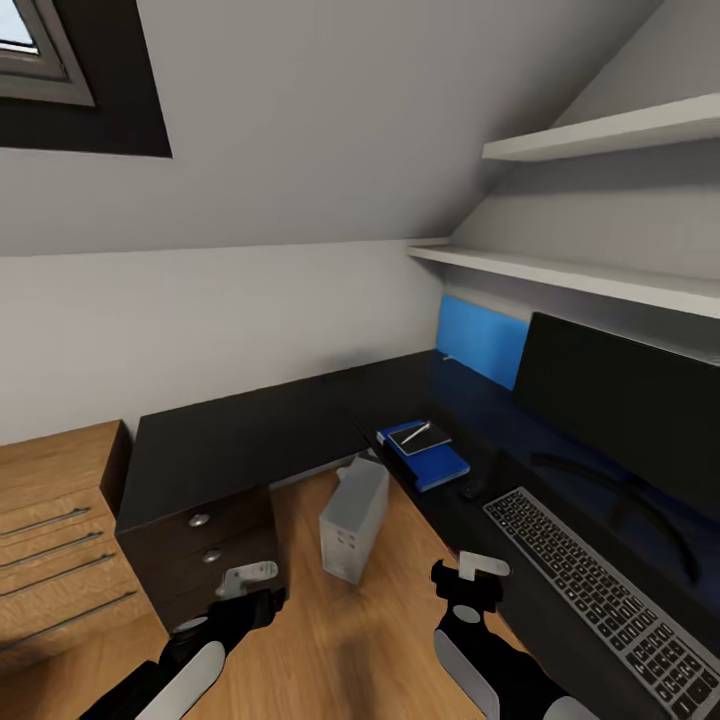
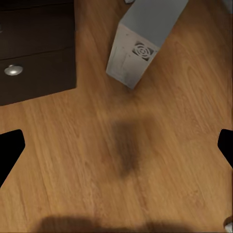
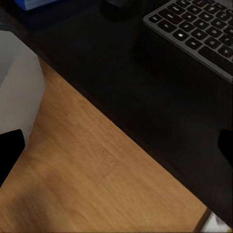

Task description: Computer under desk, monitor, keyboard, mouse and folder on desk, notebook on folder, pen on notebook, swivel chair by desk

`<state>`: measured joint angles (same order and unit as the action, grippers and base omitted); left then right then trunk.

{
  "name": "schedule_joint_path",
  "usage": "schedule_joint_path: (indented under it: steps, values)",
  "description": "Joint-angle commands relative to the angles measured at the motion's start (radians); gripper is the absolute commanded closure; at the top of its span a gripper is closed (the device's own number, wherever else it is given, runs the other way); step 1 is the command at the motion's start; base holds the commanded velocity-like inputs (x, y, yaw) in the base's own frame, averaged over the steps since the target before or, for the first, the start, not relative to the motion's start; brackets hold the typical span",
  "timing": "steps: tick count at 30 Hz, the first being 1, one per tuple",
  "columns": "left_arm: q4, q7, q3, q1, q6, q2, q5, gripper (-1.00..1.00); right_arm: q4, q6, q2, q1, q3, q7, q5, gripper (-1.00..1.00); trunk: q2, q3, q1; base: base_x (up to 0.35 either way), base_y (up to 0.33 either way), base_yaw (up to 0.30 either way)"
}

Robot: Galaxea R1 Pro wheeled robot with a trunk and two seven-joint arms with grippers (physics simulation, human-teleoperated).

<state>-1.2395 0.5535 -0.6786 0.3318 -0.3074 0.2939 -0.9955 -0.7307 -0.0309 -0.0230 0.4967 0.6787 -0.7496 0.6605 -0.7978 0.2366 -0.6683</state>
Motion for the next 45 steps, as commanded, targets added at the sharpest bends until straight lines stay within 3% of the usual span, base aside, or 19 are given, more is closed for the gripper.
schedule_joint_path:
  steps: [1, 12, 45]
  values:
    - [-0.002, 0.008, -0.002, 0.001, -0.001, 0.001, -0.006, -1.00, -0.001, -0.004, -0.001, 0.002, 0.007, -0.007, 0.009, -1.00, -0.001, 0.002, 0.000, 0.000, 0.000, -0.263]
    - [-0.002, 0.008, -0.002, 0.001, -0.001, 0.002, -0.007, -1.00, 0.002, -0.016, -0.001, 0.002, 0.011, -0.006, 0.011, -1.00, -0.001, 0.002, 0.000, 0.000, 0.000, -0.188]
    - [-0.044, 0.009, 0.004, 0.001, 0.002, 0.001, -0.008, -1.00, 0.005, -0.017, 0.002, 0.002, 0.013, -0.005, 0.013, -1.00, -0.001, 0.002, 0.000, 0.000, 0.000, -0.004]
